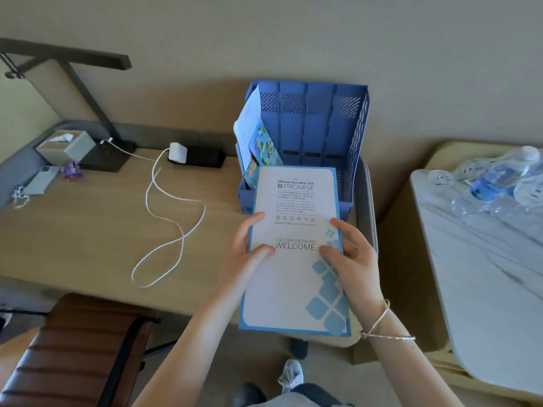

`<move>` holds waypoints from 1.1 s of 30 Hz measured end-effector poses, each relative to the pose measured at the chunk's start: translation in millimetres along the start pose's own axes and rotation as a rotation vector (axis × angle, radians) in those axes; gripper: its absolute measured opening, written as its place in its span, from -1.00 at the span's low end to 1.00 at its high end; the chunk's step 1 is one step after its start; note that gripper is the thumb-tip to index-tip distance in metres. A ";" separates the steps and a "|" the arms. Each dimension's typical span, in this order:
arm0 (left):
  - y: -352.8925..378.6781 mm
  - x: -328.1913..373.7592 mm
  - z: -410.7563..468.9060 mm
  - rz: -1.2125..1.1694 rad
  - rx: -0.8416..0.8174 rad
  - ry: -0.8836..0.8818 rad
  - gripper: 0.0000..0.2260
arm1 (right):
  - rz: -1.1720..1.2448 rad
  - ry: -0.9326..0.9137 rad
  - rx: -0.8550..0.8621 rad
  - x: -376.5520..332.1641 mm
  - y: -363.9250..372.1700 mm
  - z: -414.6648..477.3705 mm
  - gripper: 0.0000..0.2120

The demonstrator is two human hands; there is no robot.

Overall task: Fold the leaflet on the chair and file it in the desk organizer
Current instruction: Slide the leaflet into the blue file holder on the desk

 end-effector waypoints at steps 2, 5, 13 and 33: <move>9.4 2.7 19.2 -0.005 -0.004 -0.011 -0.48 | 0.001 0.008 0.001 -4.2 -5.5 19.6 -0.60; 19.3 5.4 39.7 0.002 0.001 -0.025 -0.48 | 0.016 0.036 0.013 -6.3 -10.6 40.4 -0.59; 30.4 0.1 80.7 0.006 -0.050 -0.054 -0.49 | 0.018 0.085 0.044 0.3 -14.6 76.9 -0.58; 38.6 89.8 225.5 0.197 -0.003 0.345 -0.45 | -0.304 -0.309 -0.006 -79.3 25.2 267.9 -0.46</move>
Point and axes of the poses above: each hand's wrist, its own z-axis towards the middle knuckle, its own y-axis out of the palm, x = y × z, the point moved 2 cm from there along z, towards the middle knuckle, and after that the axes turned 7 degrees about -z, right-handed, at the moved point
